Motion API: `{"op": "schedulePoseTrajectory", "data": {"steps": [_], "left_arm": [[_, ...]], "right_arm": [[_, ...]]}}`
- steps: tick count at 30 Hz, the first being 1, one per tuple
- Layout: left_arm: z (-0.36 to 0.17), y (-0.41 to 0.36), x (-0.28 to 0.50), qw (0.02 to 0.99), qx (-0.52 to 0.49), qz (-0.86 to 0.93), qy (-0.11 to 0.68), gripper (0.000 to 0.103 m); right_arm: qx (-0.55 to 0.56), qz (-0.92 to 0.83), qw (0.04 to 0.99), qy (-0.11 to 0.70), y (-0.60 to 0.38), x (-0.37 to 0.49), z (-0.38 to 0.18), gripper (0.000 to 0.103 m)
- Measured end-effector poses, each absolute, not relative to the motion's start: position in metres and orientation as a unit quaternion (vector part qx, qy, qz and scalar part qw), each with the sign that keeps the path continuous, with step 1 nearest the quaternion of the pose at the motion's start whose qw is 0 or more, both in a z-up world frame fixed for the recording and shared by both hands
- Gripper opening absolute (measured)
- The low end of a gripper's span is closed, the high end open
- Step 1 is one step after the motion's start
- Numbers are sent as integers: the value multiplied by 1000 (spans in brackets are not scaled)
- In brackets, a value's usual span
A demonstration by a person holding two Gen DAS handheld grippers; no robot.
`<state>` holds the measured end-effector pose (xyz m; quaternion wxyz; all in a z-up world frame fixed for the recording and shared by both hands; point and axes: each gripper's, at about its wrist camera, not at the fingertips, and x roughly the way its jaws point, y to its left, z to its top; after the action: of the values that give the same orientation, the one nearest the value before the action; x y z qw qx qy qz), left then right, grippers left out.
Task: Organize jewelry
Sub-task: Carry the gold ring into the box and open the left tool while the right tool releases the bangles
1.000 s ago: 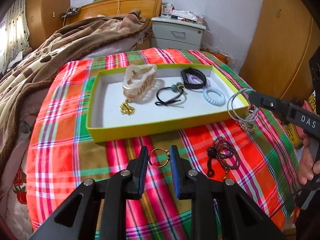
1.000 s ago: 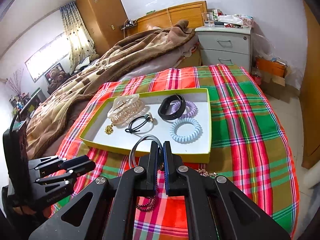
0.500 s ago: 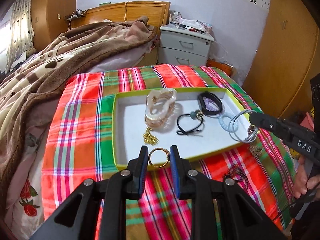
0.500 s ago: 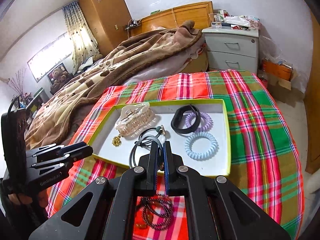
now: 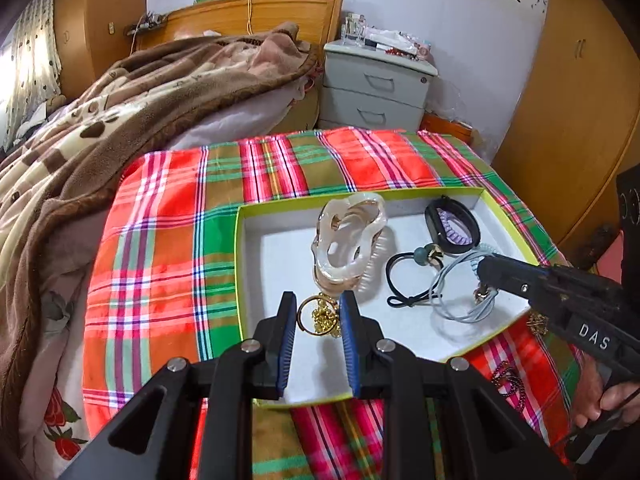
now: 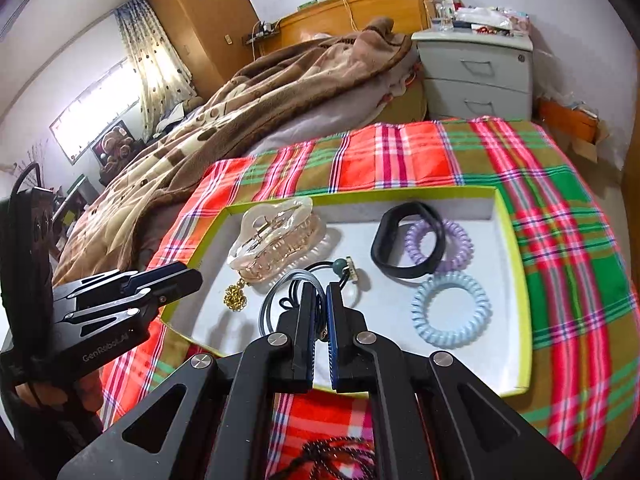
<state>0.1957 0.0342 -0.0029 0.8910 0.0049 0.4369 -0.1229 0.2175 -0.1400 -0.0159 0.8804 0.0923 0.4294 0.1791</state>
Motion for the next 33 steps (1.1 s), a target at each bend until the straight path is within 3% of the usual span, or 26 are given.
{"op": "schedulePoseTrajectory", "data": {"steps": [33], "left_arm": [[-36, 27, 204, 873, 14, -126, 471, 23]], "right_arm": [[48, 171, 854, 490, -124, 228, -46, 7]]}}
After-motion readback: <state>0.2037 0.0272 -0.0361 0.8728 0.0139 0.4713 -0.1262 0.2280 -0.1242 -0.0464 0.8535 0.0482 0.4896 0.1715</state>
